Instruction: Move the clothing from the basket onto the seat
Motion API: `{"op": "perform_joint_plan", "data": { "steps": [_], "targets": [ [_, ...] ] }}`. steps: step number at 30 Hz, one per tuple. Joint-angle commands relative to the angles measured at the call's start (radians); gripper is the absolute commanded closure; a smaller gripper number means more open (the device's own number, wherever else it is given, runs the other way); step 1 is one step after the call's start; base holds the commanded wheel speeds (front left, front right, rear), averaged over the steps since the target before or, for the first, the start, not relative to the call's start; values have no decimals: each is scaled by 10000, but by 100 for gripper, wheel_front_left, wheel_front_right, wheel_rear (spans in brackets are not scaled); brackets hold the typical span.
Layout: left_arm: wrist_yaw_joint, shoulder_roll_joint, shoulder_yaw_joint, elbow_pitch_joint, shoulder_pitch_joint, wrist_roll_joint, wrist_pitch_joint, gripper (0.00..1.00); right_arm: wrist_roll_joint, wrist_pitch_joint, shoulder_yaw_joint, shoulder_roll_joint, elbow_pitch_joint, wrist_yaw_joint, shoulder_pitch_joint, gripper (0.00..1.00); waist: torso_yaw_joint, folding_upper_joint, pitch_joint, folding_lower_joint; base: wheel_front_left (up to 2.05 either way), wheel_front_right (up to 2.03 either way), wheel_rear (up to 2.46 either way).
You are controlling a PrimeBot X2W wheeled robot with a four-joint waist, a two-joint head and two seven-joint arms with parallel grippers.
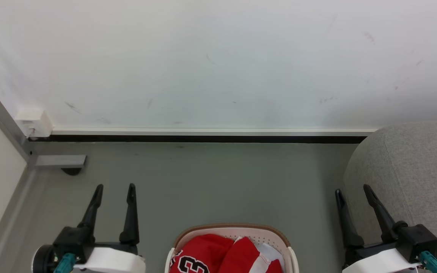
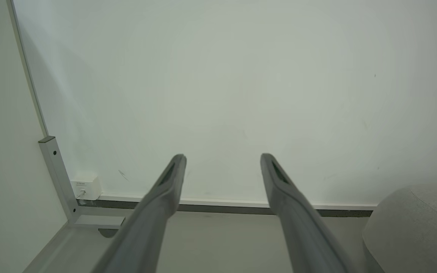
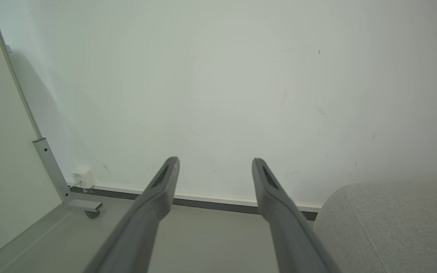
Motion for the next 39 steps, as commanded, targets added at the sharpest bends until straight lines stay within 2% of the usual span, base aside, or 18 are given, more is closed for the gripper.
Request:
{"op": "perform_joint_plan", "data": {
  "steps": [1, 9, 29, 34, 39],
  "targets": [
    [44, 72, -8, -48, -61, 344, -71, 0, -225, -76, 38, -14, -4, -19, -123, 0, 4, 0, -1, 0, 0, 0, 0],
    [47, 69, -44, -68, -28, 881, -192, 0, -736, -198, 123, -16, -49, -21, -112, 0, 7, 0, -3, 0, 0, 0, 0],
    [-32, 48, 179, -51, -80, 542, -187, 0, -517, -192, 18, -15, -61, -21, -126, 0, -23, 0, 129, 0, 0, 0, 0],
    [-84, 44, 320, -17, -146, 314, -181, 0, -513, -182, 13, -17, -116, -21, -288, 0, -215, 0, 302, 0, 0, 0, 0],
    [-220, 44, 434, 14, -360, 264, -181, 0, -455, -179, -126, -15, -319, -21, -495, 0, -846, 0, 844, 0, 0, 0, 0]
  ]
}}
